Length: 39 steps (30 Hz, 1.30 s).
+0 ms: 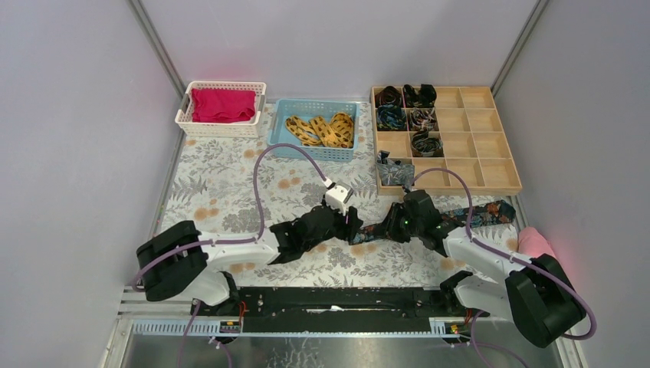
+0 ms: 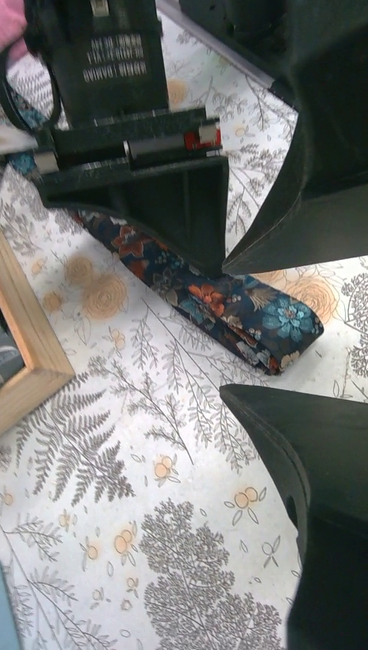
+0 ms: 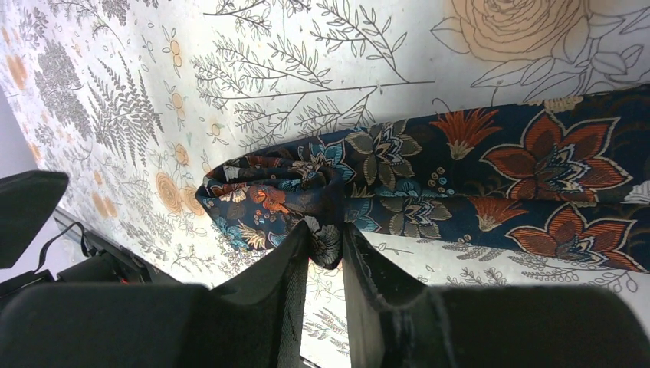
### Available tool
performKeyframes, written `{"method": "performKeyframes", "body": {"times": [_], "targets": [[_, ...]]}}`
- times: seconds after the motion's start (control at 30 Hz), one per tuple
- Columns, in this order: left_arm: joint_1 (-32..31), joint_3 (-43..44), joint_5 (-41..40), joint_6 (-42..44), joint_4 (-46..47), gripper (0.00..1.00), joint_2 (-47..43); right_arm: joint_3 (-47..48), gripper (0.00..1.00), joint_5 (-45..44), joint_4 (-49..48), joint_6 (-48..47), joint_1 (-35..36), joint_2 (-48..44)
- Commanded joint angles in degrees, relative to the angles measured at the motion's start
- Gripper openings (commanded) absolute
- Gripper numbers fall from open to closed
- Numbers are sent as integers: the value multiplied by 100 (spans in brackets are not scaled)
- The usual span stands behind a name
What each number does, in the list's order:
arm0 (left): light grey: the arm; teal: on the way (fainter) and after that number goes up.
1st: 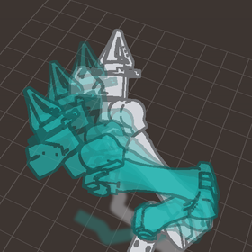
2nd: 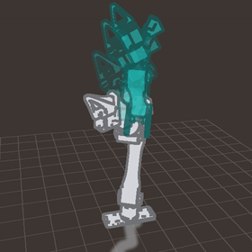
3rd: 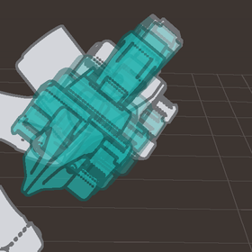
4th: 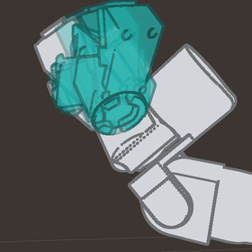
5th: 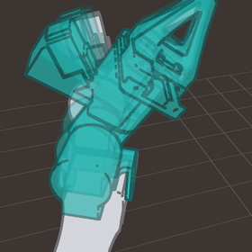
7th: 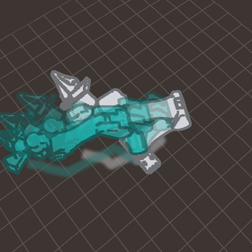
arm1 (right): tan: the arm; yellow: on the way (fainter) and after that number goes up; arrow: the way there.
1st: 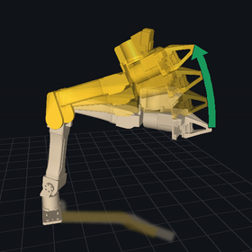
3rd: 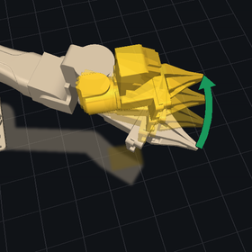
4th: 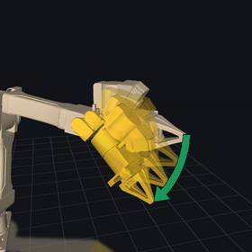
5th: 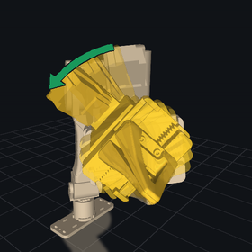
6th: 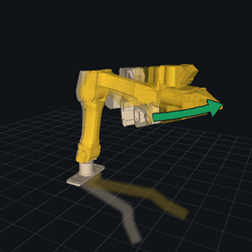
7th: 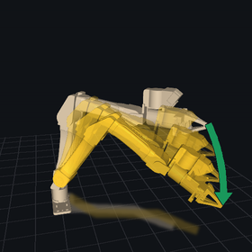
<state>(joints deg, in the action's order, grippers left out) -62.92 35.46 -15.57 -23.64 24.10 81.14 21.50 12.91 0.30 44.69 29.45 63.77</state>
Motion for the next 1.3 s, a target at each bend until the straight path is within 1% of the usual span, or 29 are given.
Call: {"method": "performKeyframes", "body": {"times": [0.0,0.07,0.17,0.23,0.37,0.5,0.63,0.7,0.8,0.9,0.97,1.0,1.07,1.17,1.23,1.27], "targets": [[296,-34,-353,-72,-203,59,398,392,30,-307,367,-244,-22,117],[584,-21,1,-225,6,51,751,478,31,-342,433,-268,-23,230],[662,119,148,-156,197,45,1142,555,31,-352,486,-313,-21,380],[665,199,169,-120,262,44,1323,574,33,-370,510,-344,-22,452],[666,282,463,-151,385,41,1570,616,35,-377,592,-406,-25,521],[663,210,660,-318,397,41,1529,764,43,-494,741,-556,-26,583],[666,188,337,-413,18,40,1367,1077,47,-756,1180,-799,-22,483],[669,227,47,-478,-239,40,1278,1170,48,-889,1339,-813,-25,233],[699,373,-249,-597,-581,40,1235,1348,54,-1082,1658,-856,-16,-258],[777,542,-480,-850,-985,38,1220,1556,54,-1138,2046,-1027,56,-481],[876,545,-524,-1009,-1162,38,1091,1712,54,-1444,2282,-1116,304,-537],[930,525,-531,-1092,-1234,38,990,1815,55,-1808,2496,-1103,506,-544],[1002,504,-672,-1283,-1544,38,686,2034,56,-2407,2759,-1071,1100,-485],[1010,507,-1057,-1489,-2157,38,34,2277,58,-2731,2879,-929,1728,-193],[1014,518,-1234,-1539,-2564,39,-480,2447,64,-3241,2955,-775,2279,119],[1014,504,-1266,-1524,-2715,40,-759,2616,66,-3518,3065,-713,2544,425]]}}
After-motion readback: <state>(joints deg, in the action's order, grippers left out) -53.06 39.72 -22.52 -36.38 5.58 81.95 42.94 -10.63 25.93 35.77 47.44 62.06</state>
